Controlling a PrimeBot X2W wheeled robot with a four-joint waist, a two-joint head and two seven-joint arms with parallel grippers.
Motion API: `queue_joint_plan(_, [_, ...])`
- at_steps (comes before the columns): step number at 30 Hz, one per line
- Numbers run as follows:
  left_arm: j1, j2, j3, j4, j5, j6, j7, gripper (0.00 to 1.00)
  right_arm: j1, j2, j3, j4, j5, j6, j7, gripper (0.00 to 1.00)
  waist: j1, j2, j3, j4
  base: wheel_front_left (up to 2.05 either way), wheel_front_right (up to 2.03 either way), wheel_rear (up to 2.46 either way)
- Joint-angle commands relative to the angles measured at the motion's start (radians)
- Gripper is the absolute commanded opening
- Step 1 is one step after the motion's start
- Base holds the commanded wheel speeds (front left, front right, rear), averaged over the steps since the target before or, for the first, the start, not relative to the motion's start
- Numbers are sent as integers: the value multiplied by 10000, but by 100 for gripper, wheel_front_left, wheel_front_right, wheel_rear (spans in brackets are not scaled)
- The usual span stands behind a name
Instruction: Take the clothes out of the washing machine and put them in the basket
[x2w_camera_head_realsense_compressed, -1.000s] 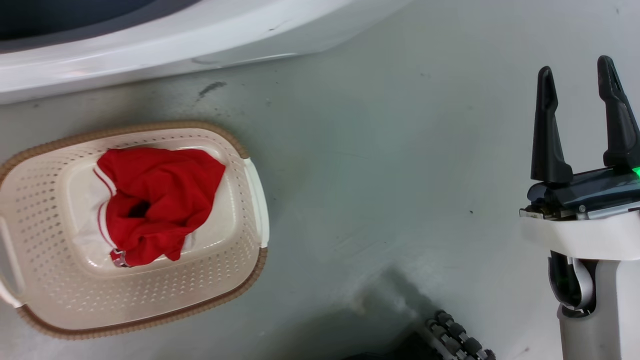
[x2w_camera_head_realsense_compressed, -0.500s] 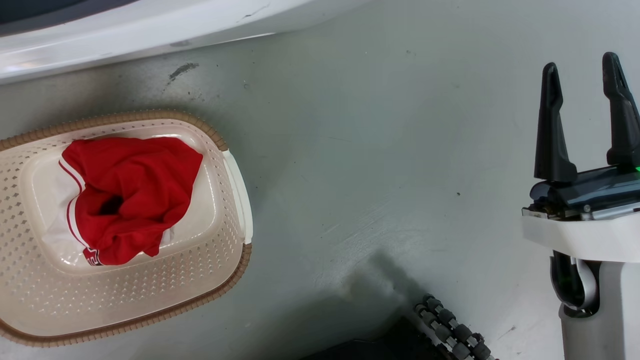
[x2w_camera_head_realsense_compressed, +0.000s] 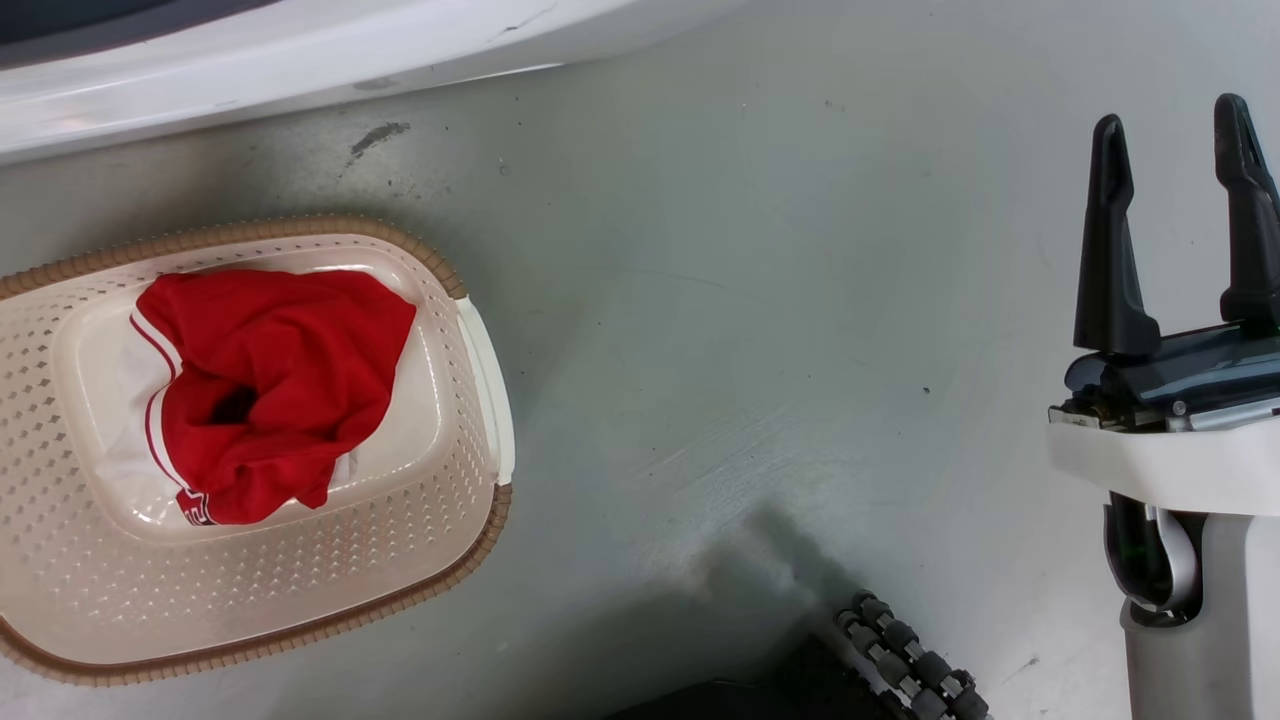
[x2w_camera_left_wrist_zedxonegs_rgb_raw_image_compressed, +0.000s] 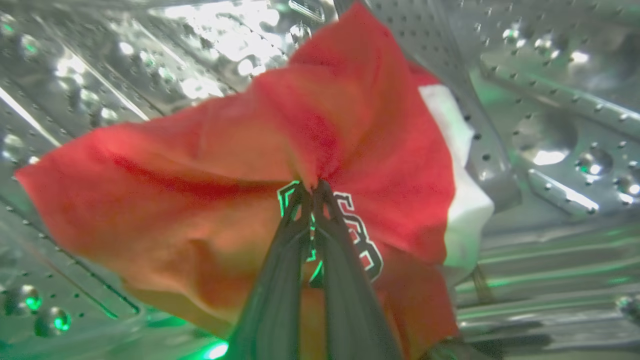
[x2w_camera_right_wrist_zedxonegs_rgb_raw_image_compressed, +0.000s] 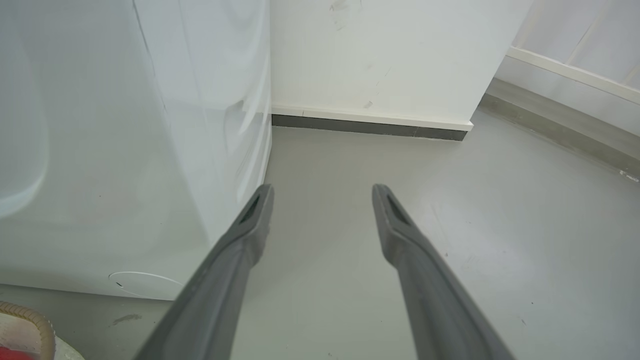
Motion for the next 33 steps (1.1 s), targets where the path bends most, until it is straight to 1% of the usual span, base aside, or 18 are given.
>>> queue_joint_plan(1, [138, 266, -1, 55, 60, 53, -236, 0, -112, 16, -10, 23, -95, -9, -19, 100, 0, -1, -41, 11, 0, 0, 0])
queue_joint_plan(5, [148, 161, -120, 64, 42, 35, -642, 0, -81, 16, 28, 67, -121, -9, -18, 100, 0, -1, -217, 68, 0, 0, 0])
queue_joint_plan(9, [322, -75, -192, 60, -101, -21, -1205, 0, -57, 16, 32, 115, -192, -10, -18, 100, 0, -1, -514, 193, 0, 0, 0])
queue_joint_plan(13, [650, -335, -17, 95, -451, -42, -1931, 0, 14, 14, -10, 182, -330, -9, -18, 100, 0, -1, -902, 401, 0, 0, 0])
queue_joint_plan(19, [1525, -904, 81, 153, -832, -91, -2984, 0, 197, 14, -41, 322, -590, -9, -18, 100, 0, -1, -1677, 818, 0, 0, 0])
queue_joint_plan(21, [1670, -974, 90, 160, -914, -99, -3174, 0, 237, 13, -56, 334, -631, -9, -20, 100, 0, -1, -1804, 893, 0, 0, 0])
queue_joint_plan(24, [2196, -1259, 118, 163, -1128, -123, -3824, 0, 346, 14, -62, 419, -764, -9, -20, 100, 0, -1, -2233, 1127, 0, 0, 0])
queue_joint_plan(33, [4014, -1783, -288, 53, -1470, -145, -5510, 0, 821, 11, -35, 637, -1132, -9, -18, 100, 0, -1, -3524, 1621, 0, 0, 0])
